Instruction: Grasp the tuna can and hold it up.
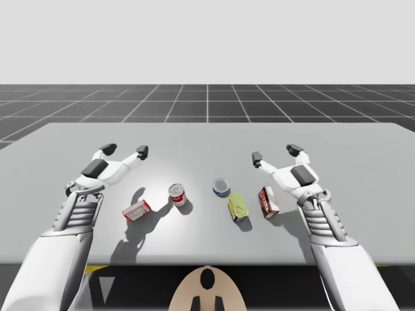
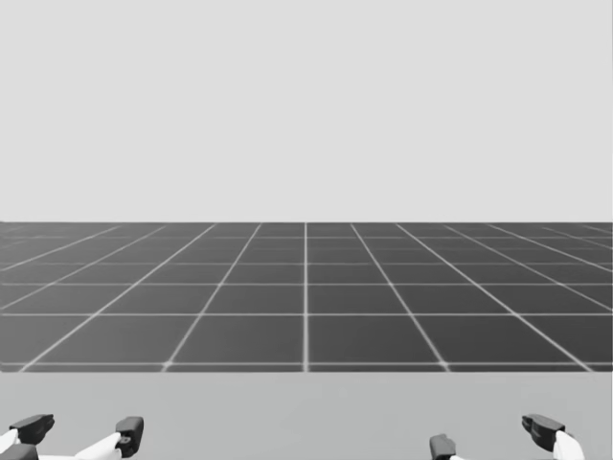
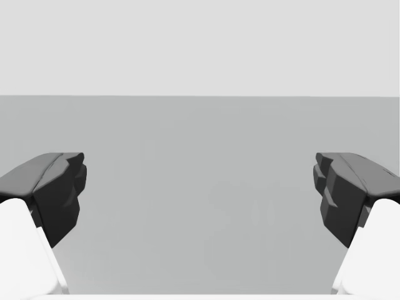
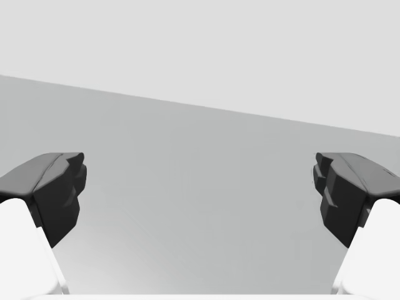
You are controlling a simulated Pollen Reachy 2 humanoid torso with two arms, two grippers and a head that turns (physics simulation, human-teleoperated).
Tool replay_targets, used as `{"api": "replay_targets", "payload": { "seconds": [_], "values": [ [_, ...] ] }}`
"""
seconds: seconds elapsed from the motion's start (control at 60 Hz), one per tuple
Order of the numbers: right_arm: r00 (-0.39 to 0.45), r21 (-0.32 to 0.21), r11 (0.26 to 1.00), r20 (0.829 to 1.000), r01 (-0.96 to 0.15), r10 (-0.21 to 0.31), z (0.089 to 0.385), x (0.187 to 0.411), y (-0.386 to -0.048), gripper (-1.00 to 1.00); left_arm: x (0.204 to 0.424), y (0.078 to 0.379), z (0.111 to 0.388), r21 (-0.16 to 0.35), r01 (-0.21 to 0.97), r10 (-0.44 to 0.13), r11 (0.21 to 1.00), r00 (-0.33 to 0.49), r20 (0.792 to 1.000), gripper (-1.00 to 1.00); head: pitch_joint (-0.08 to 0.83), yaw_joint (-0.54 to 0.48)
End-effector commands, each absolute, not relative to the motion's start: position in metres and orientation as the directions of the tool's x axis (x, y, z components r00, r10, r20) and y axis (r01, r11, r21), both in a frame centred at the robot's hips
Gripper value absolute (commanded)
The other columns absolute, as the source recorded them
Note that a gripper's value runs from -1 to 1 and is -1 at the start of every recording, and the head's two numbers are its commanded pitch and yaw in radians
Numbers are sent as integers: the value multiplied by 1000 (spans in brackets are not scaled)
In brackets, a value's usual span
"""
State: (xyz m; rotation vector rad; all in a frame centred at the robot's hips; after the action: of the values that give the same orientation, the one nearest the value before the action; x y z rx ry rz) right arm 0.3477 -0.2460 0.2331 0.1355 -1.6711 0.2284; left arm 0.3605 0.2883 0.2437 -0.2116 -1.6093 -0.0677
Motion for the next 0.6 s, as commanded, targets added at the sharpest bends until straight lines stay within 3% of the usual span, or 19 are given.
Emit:
{"api": "replay_targets", "payload": {
  "seconds": [0.017,0.233,0.6],
  "values": [
    [-117,-63,977,992,-203,40,232,347,-244,-1000,361,288,244,-83,175,91,981,-38,995,-1000,-12,-2],
    [-120,-75,976,991,-202,51,235,347,-245,-1000,360,289,245,-85,163,94,983,-45,995,-1000,33,-4],
    [-121,-68,979,992,-191,46,235,348,-245,-1000,362,290,244,-76,159,84,984,-44,995,-1000,368,6]
  ]
}}
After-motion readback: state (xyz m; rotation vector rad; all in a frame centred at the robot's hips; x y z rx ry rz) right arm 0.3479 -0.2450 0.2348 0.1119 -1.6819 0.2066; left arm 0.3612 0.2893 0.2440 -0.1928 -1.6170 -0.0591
